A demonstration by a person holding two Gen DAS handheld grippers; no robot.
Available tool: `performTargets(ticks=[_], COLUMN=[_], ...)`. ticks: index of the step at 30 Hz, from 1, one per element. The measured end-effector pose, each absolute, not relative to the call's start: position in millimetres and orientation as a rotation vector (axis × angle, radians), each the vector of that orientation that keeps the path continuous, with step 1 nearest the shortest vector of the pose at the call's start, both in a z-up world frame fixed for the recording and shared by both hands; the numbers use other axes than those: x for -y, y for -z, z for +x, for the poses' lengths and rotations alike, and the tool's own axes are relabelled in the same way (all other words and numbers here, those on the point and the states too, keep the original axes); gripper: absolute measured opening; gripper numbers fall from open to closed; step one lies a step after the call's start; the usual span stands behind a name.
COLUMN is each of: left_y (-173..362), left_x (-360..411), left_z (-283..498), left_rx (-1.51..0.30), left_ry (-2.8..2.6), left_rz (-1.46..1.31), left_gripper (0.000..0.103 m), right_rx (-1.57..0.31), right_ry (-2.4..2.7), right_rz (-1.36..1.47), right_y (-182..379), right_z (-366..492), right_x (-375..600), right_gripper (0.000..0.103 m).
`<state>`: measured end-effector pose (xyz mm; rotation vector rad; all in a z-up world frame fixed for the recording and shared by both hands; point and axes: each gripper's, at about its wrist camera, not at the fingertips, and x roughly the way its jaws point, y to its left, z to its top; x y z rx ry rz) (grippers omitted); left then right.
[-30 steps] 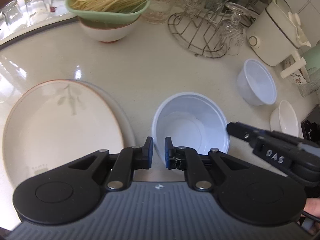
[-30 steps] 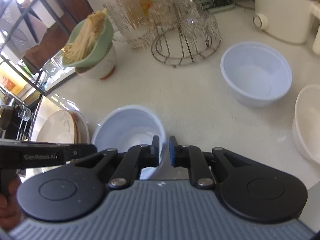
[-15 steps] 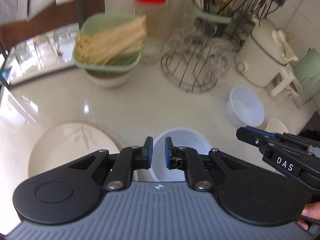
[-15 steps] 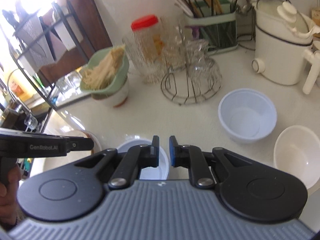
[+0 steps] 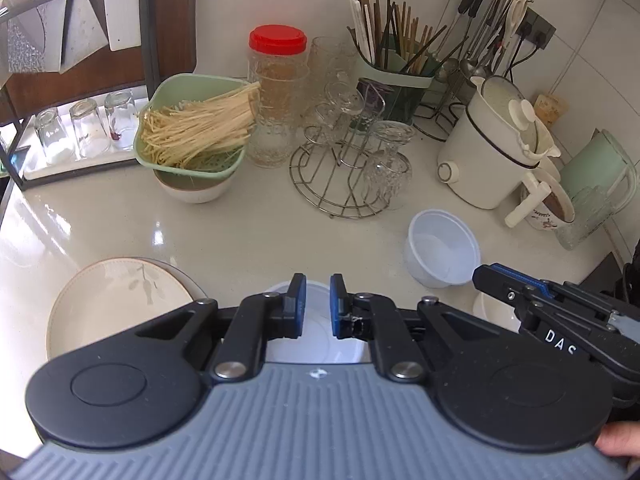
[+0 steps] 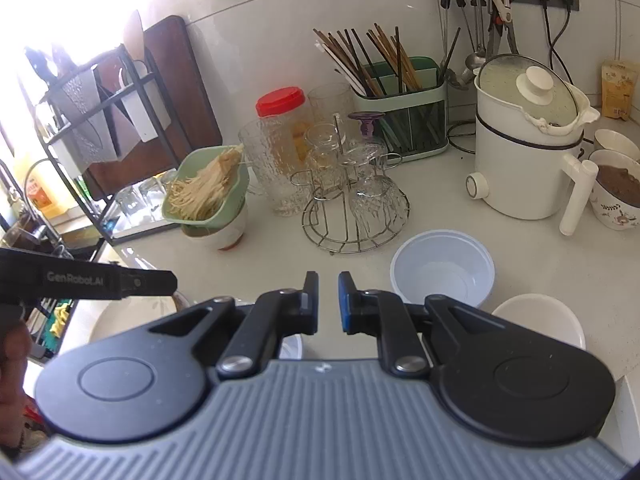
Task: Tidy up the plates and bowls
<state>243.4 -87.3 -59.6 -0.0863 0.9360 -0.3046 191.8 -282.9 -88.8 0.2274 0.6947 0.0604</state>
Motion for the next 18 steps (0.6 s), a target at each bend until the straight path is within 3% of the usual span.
performTargets(ticks=[18], left_y=[48], left_x=[83], left_z=[235], left_rx=[-0.882], left_ry=[0.472], left_rz=[-0.056], left_gripper=[0.013], right_rx=[-0.682], right_ry=[0.148], right_rz=[0.255], right_y=[75], right_z=[160], right_x=[289], right_gripper=[0.014])
